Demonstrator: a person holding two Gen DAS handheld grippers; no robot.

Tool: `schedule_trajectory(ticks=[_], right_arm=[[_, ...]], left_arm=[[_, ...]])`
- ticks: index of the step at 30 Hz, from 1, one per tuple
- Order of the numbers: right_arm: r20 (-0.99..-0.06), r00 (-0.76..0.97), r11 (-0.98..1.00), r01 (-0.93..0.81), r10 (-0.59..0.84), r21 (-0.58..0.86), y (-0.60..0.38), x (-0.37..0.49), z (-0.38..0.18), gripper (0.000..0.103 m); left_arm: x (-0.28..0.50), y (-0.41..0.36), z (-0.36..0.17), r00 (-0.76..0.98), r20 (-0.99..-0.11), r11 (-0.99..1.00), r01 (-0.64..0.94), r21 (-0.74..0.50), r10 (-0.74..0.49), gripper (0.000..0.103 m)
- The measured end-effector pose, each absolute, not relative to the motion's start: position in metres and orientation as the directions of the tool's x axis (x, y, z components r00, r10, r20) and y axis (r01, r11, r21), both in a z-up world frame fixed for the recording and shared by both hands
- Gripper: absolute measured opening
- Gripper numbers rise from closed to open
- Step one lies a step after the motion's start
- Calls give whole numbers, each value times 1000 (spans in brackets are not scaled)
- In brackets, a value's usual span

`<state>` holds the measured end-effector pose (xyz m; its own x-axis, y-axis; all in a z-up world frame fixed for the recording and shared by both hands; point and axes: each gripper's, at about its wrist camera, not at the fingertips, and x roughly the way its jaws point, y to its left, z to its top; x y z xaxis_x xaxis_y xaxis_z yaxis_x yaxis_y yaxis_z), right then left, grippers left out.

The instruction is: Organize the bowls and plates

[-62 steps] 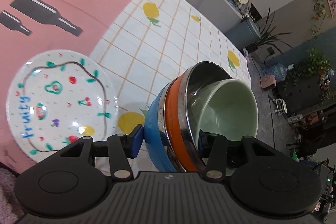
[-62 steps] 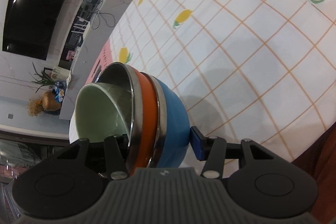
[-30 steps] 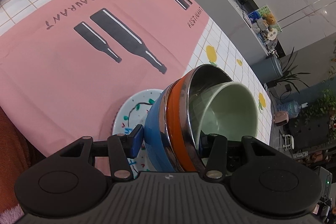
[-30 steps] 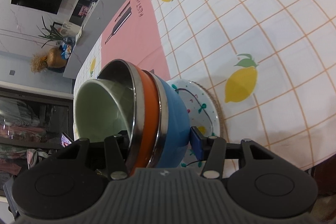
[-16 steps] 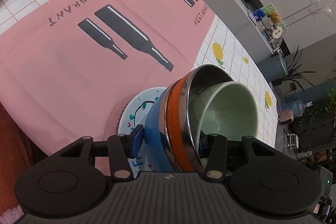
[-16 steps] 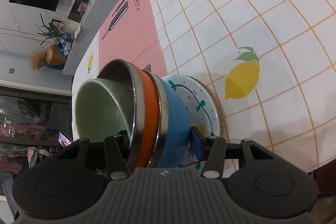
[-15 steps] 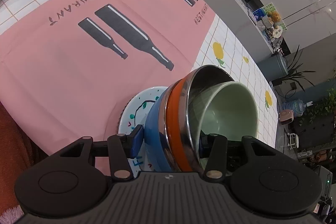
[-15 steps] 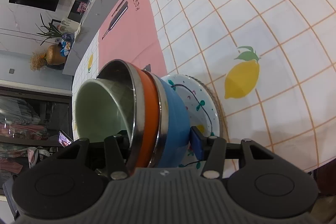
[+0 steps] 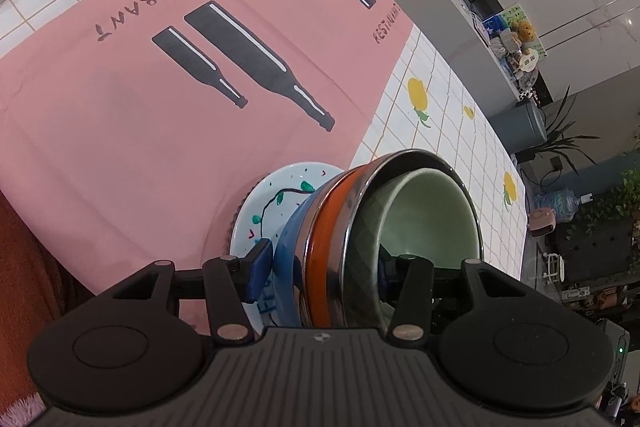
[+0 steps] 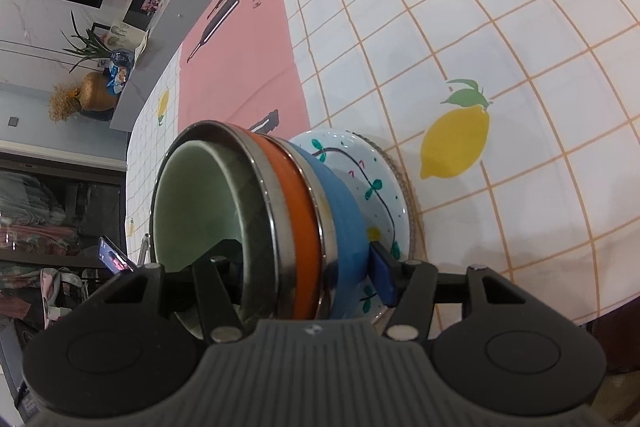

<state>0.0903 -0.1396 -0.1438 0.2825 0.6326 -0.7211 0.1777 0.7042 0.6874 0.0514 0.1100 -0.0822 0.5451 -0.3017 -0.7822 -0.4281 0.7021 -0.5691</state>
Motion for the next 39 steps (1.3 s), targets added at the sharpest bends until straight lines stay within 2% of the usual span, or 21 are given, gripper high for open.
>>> schedule_trajectory(ticks=[6,10,17,24,29,35,39], right_arm=[[-718,282,707,159,637,689,-138,92,-140,65],[-725,300,726,131,620,675,-137,90,-132,71],[-727,449,810,12,519,586,-138,84,-95,77],[-687,584,876,-92,433,474,-144,73,-58,78],[-628,691,923,-161,358,349,-149,63,-21,79],[-580,743,942,-235,333,239,-156,39,11,83],[-572,757,948,-277,316,157,-162,15,19,86]], left_arm=[[50,111,-76,567,-769,705,-413,-576,-295,62],[50,107,-66,593,-765,746,-384,-544,-252,71],[47,95,-47,644,-746,830,-315,-460,-169,77],[36,77,-5,740,-670,931,-201,-304,-60,78],[17,57,40,837,-547,985,-100,-140,7,80],[-17,29,75,898,-440,998,38,45,-14,84],[-37,17,81,902,-429,994,86,66,-50,86]])
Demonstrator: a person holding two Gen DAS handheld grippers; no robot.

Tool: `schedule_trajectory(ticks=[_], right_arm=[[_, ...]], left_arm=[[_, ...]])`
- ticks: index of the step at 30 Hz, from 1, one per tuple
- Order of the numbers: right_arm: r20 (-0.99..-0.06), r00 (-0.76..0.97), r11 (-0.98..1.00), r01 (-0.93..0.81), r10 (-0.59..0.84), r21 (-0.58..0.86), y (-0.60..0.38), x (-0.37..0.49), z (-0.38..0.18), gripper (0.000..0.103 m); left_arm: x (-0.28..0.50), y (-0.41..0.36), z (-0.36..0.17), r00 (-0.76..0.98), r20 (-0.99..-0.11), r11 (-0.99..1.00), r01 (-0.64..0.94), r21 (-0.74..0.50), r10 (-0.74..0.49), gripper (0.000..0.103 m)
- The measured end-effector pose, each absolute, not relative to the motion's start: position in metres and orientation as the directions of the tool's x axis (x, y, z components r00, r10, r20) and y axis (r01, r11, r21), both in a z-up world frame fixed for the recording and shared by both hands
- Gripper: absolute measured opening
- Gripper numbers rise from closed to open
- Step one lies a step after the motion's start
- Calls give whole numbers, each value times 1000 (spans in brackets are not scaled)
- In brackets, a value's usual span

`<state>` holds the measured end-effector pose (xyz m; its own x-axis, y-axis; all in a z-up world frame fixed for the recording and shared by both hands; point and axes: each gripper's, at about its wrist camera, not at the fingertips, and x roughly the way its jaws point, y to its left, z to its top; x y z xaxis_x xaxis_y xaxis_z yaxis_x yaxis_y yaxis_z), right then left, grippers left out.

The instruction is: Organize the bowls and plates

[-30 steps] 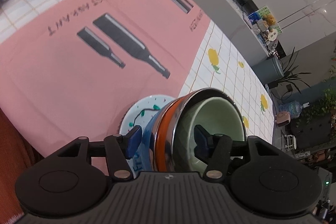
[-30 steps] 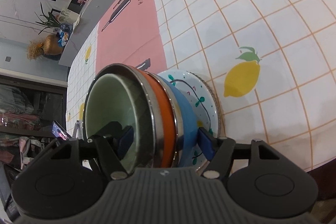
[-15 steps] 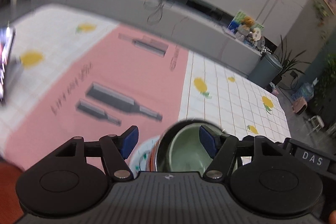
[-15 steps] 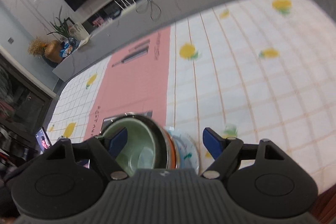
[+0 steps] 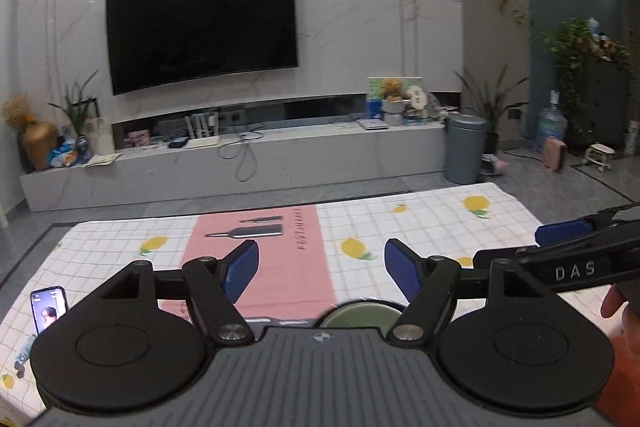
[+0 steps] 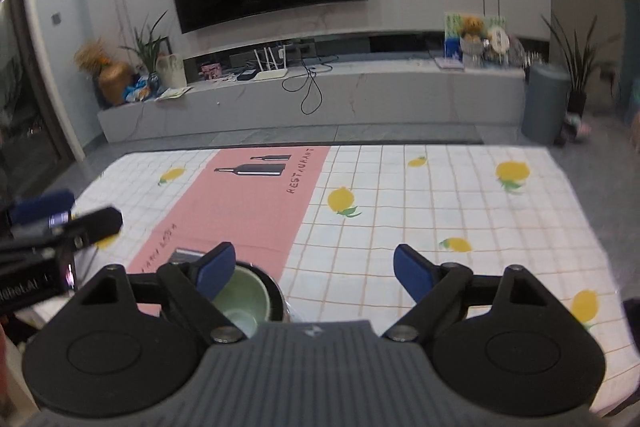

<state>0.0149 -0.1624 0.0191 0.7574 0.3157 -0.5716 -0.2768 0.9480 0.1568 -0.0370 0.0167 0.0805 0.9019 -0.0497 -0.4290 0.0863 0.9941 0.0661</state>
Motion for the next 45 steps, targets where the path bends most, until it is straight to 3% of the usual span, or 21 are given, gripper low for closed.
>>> schedule_trajectory(ticks=[7,16,32,45], right_arm=[[-579,767,959,-266,275,102,-180,-41,4,88],[-615,770,983,-175,171,55,-187,-86,-26,91],[-697,702,988,-142,147,65,-182,-100,-77,91],[-700,698,988,-132,153,84,-187,-103,-79,91]], left_arm=[[-60,9,59,867,-486,990,141,21,-113,86],[-69,3,3,749,-654,994,98,-47,-104,86],[-78,-2,-40,665,-746,999,12,-50,-46,86],[-81,-13,-39,659,-751,999,42,-29,-49,86]])
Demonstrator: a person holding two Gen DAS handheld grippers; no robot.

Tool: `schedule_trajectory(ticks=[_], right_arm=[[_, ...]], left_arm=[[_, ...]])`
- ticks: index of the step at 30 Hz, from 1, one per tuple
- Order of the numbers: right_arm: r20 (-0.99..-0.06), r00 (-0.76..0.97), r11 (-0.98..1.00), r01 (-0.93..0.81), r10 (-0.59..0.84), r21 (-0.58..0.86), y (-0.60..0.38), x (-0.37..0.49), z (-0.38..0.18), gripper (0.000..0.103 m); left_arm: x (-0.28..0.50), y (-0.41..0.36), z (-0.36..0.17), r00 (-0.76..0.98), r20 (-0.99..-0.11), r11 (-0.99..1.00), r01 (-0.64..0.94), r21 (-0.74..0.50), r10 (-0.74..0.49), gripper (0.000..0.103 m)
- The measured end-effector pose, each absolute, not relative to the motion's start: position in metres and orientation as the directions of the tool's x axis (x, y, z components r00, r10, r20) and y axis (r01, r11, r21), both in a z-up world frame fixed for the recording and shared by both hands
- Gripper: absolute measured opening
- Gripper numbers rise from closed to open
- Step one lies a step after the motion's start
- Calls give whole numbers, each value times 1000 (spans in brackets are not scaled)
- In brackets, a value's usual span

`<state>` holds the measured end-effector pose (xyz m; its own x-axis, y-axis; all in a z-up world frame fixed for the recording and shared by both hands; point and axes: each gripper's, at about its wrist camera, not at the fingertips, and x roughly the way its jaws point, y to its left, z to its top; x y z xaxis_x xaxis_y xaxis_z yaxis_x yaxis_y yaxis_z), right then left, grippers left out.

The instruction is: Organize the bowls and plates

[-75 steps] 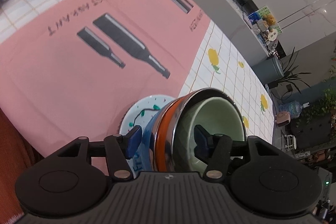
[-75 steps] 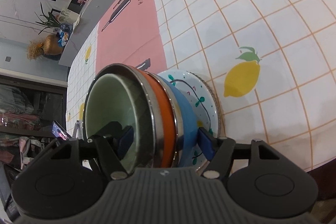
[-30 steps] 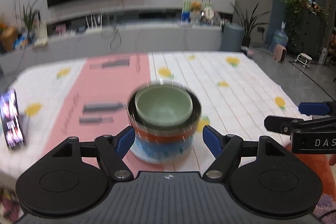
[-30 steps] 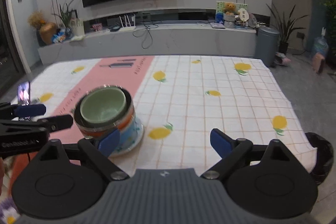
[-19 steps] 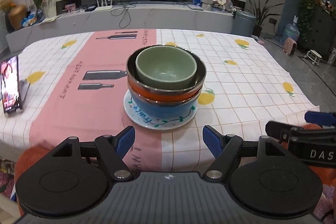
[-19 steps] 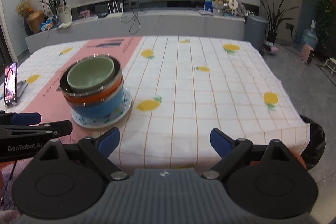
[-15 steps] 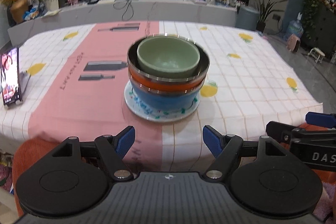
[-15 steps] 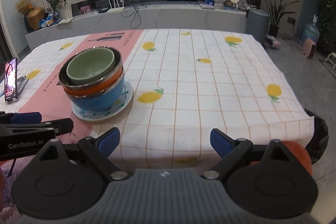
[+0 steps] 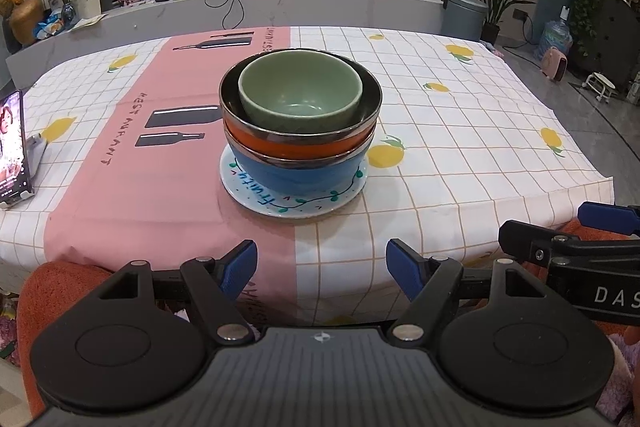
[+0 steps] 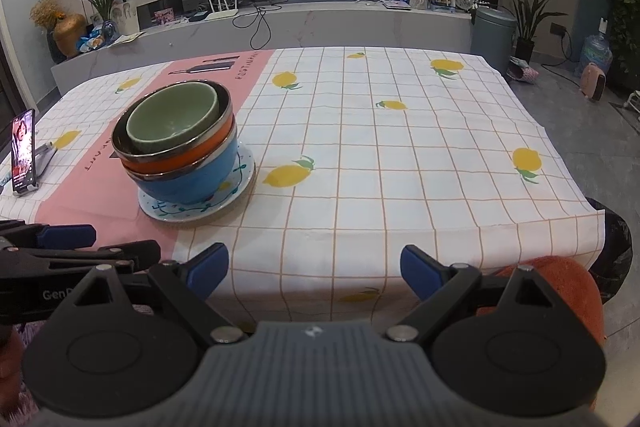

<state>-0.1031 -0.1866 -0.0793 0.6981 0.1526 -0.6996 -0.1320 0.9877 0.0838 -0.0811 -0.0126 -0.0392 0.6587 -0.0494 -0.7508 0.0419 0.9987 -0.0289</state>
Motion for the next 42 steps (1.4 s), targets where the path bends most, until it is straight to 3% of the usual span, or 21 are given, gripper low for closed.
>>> schedule_trajectory(ticks=[42], right_arm=[[-710,687,988,-131,154,87,-187,-100,-82,91]], left_arm=[[-82,-17,-36,673,-737,998,68,-12,-55,84]])
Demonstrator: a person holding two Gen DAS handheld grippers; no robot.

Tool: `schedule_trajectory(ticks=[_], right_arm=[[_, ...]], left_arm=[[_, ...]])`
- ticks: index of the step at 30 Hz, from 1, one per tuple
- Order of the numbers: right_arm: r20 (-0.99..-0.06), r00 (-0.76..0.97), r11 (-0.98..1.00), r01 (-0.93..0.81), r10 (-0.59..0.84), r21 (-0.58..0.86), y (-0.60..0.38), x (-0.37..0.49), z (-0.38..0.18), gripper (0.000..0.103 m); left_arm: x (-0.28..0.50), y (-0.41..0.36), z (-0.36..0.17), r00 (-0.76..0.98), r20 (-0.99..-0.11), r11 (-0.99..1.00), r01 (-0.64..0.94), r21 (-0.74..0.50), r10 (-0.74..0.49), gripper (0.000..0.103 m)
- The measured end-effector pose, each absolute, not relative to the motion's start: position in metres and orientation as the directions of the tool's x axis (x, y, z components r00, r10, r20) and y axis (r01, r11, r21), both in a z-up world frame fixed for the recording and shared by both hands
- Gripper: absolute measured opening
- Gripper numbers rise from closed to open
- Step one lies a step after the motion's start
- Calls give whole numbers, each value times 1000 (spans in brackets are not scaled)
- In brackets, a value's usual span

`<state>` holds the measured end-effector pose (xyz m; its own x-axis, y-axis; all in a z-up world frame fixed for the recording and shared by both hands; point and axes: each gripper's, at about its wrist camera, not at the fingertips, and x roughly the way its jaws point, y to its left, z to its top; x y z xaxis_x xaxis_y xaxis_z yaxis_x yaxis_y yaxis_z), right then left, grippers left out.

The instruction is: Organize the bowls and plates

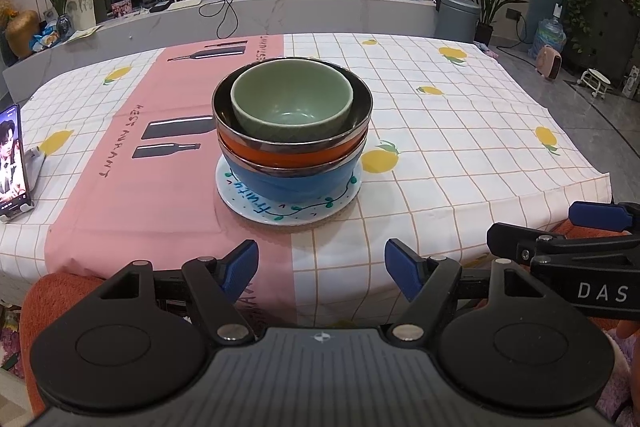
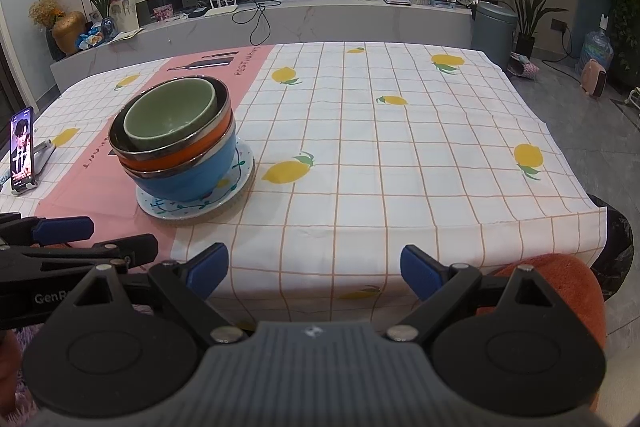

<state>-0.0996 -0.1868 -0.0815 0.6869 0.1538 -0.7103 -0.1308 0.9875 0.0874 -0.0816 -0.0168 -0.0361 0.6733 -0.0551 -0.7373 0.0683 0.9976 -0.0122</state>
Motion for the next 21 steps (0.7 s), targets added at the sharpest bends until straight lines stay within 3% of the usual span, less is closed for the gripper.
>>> schedule_trajectory(ticks=[21], right_arm=[[-724,674,989,-118,147,91,-189,-97,-84,91]], left_arm=[[-83,-17,-34,681,-728,997,79,-26,-73,84]])
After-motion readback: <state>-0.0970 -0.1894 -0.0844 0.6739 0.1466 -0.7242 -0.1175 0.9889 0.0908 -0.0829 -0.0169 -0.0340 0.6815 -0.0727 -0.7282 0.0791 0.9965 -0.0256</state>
